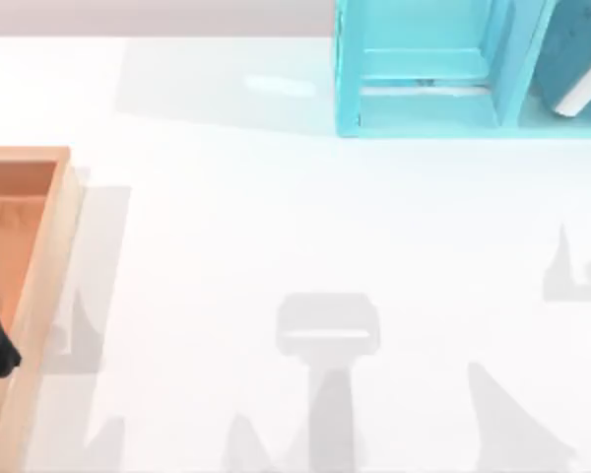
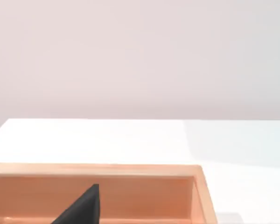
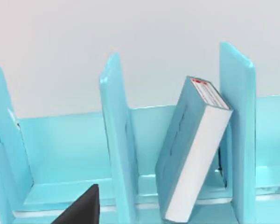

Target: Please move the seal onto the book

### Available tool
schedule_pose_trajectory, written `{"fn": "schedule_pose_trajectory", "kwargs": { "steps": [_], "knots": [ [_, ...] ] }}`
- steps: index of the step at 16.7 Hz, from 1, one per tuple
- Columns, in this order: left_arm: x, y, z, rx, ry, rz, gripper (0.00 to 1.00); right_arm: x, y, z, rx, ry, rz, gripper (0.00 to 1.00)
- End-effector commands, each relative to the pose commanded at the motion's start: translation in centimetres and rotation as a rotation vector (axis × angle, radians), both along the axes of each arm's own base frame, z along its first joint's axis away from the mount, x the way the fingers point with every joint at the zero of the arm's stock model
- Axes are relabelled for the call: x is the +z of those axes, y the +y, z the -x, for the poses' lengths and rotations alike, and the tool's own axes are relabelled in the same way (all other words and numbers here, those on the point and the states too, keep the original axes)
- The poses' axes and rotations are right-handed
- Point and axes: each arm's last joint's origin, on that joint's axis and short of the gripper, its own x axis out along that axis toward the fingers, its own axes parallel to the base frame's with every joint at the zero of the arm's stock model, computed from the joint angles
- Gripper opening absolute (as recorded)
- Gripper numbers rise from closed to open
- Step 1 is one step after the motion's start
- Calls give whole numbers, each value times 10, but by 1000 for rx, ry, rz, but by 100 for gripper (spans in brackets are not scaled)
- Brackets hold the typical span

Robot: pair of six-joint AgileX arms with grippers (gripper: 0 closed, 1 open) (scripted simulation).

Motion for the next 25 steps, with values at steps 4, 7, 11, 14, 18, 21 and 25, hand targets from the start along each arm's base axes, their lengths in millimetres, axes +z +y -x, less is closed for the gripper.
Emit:
{"fn": "schedule_pose_trajectory", "kwargs": {
  "steps": [4, 7, 11, 14, 18, 21, 25],
  "knots": [
    [0, 0, 0, 0, 0, 0, 100, 7, -5, -65, 12, 49, -75, 100],
    [0, 0, 0, 0, 0, 0, 100, -14, -10, -120, 19, 98, -134, 100],
    [0, 0, 0, 0, 0, 0, 100, -65, -18, -178, 26, 148, -205, 100],
    [0, 0, 0, 0, 0, 0, 100, -102, -23, -205, 30, 158, -248, 100],
    [0, 0, 0, 0, 0, 0, 100, -129, -27, -221, 34, 154, -279, 100],
    [0, 0, 0, 0, 0, 0, 100, -131, -27, -222, 35, 154, -282, 100],
    [0, 0, 0, 0, 0, 0, 100, -131, -25, -221, 38, 159, -280, 100]
  ]
}}
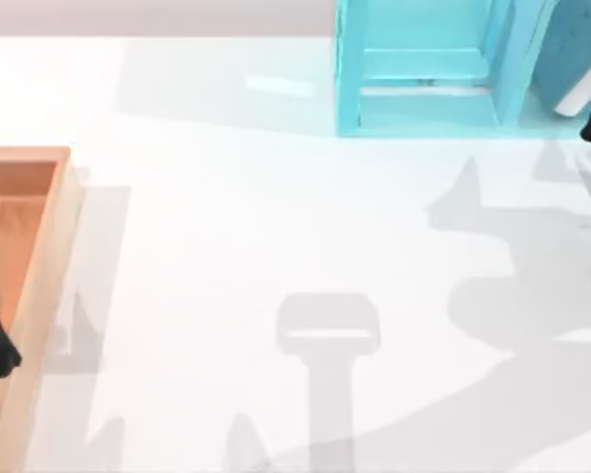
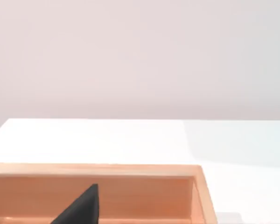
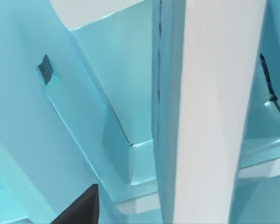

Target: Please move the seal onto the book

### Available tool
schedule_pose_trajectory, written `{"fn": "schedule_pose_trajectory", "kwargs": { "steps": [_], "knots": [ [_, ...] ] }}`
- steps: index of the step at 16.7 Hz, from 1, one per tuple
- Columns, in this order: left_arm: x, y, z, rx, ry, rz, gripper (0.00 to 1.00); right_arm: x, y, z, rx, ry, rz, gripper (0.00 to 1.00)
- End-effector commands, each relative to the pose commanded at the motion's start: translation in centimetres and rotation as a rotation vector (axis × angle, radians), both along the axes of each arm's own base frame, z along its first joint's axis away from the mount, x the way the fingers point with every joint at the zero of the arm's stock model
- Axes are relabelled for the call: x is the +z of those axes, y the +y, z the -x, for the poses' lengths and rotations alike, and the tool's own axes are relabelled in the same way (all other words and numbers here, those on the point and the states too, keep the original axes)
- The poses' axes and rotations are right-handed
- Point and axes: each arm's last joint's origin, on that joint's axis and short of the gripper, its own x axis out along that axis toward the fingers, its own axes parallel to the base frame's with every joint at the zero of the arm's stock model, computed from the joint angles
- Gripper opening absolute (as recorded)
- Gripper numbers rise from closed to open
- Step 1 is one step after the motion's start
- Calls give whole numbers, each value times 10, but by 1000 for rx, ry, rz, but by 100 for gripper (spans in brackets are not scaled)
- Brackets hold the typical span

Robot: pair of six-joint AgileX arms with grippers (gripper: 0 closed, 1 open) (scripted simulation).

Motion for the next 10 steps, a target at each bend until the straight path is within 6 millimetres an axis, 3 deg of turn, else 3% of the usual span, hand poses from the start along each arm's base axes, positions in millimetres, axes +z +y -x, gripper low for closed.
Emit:
{"fn": "schedule_pose_trajectory", "kwargs": {
  "steps": [3, 10],
  "knots": [
    [0, 0, 0, 0, 0, 0, 100, -2, -1, -16, -4, -2, -1, 100],
    [0, 0, 0, 0, 0, 0, 100, -9, 2, -86, -4, -7, -1, 100]
  ]
}}
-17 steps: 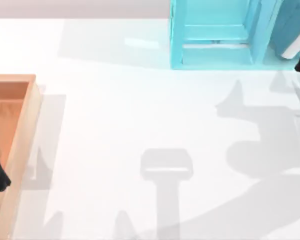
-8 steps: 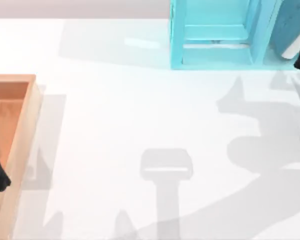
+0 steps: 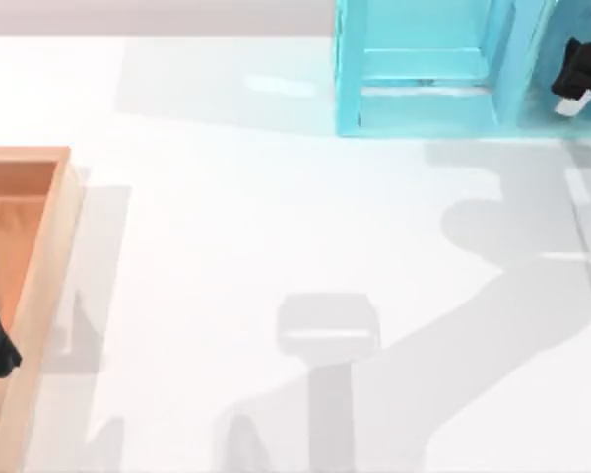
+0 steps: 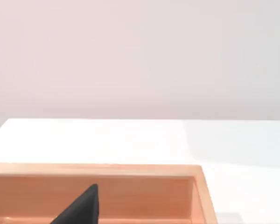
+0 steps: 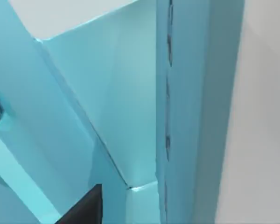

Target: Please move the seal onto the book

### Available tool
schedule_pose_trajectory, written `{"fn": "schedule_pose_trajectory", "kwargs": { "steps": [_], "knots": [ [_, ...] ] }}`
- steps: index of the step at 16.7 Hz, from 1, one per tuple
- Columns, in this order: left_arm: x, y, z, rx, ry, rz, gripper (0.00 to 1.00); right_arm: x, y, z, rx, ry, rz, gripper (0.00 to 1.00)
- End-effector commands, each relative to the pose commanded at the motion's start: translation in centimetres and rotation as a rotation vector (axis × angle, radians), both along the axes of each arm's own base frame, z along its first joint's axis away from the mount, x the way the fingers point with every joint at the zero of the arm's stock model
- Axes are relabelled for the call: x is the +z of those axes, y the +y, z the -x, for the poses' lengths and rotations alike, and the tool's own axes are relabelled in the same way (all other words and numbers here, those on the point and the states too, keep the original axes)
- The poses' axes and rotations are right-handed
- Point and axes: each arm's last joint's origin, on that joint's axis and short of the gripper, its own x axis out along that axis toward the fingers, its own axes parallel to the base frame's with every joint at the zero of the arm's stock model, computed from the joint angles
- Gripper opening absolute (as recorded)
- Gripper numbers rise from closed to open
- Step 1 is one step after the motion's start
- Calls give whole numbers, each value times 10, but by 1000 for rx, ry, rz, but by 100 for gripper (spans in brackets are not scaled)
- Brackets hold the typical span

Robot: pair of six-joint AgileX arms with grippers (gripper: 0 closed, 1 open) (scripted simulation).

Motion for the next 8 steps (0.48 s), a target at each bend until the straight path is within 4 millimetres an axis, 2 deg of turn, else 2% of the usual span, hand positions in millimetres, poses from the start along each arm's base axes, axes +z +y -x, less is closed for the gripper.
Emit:
{"fn": "schedule_pose_trajectory", "kwargs": {
  "steps": [3, 7, 8],
  "knots": [
    [0, 0, 0, 0, 0, 0, 100, -2, 1, -14, 0, 2, 0, 100],
    [0, 0, 0, 0, 0, 0, 100, -2, 2, -14, 0, 2, 0, 100],
    [0, 0, 0, 0, 0, 0, 100, -2, 2, -14, 0, 2, 0, 92]
  ]
}}
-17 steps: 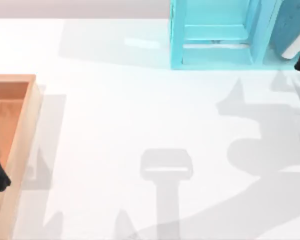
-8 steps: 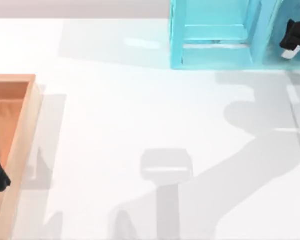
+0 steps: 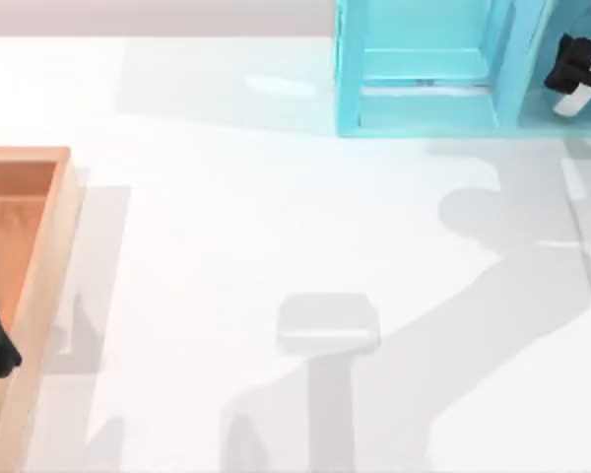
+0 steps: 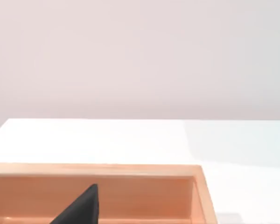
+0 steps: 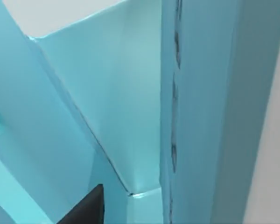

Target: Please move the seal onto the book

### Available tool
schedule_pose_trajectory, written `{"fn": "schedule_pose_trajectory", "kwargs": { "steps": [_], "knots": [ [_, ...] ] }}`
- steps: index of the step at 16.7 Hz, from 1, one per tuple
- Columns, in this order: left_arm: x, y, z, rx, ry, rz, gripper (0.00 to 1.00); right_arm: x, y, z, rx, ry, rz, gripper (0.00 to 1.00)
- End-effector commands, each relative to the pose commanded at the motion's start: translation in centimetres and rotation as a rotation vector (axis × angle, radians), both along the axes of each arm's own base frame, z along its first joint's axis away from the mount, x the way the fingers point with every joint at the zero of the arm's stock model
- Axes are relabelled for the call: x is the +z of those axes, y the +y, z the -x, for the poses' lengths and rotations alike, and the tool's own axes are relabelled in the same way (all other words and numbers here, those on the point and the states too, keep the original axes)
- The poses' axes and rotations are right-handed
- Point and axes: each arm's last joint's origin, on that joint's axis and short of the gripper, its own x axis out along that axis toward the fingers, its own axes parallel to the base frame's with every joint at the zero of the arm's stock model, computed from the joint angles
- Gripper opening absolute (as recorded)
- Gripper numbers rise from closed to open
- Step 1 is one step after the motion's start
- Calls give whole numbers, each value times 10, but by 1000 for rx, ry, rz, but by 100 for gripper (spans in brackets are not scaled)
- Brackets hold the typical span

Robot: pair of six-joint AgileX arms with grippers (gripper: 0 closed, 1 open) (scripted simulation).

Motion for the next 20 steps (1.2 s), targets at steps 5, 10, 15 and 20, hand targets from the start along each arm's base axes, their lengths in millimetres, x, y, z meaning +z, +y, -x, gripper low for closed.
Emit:
{"fn": "schedule_pose_trajectory", "kwargs": {
  "steps": [5, 10, 15, 20],
  "knots": [
    [0, 0, 0, 0, 0, 0, 100, 0, 0, 0, 0, 0, 0, 55],
    [0, 0, 0, 0, 0, 0, 100, 0, 0, 0, 0, 0, 0, 17],
    [0, 0, 0, 0, 0, 0, 100, 0, 0, 0, 0, 0, 0, 0],
    [0, 0, 0, 0, 0, 0, 100, 0, 0, 0, 0, 0, 0, 0]
  ]
}}
